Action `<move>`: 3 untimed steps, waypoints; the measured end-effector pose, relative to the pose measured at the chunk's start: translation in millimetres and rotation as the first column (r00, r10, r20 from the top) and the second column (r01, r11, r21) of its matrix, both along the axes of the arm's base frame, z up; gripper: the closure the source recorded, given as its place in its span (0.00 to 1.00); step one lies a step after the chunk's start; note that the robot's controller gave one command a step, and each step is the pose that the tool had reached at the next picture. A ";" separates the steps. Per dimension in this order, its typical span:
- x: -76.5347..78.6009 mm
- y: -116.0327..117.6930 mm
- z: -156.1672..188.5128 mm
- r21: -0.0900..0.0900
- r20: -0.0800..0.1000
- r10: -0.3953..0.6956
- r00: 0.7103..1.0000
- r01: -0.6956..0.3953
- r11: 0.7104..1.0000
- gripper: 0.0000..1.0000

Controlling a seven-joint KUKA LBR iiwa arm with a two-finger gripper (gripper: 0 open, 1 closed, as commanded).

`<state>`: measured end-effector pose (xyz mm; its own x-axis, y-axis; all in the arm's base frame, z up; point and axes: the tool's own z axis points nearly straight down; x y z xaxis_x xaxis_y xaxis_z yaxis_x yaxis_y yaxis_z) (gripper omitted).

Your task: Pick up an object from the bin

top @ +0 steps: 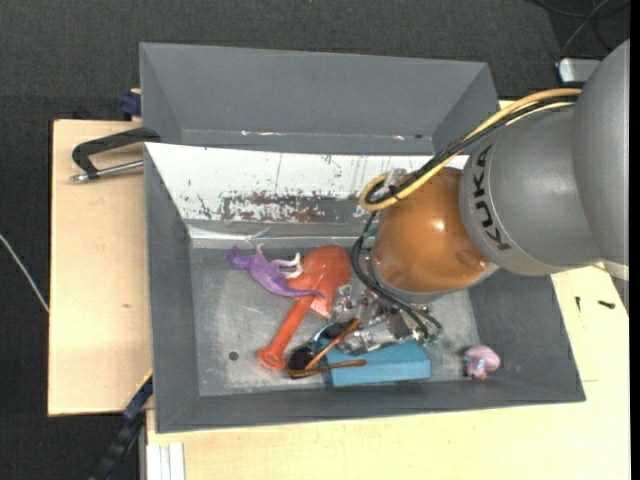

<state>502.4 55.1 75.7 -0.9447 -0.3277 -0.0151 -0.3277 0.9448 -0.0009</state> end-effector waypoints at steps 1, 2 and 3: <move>0.0 0.0 0.0 0.000 0.000 0.000 1.000 0.000 1.000 1.00; -0.9 -1.7 41.1 -0.003 -0.011 -0.012 1.000 0.012 1.000 1.00; 4.0 0.5 76.4 -0.002 -0.004 -0.010 1.000 0.010 1.000 1.00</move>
Offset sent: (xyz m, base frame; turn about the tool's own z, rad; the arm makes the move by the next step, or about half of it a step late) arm -0.0003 -0.0028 0.0592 0.0161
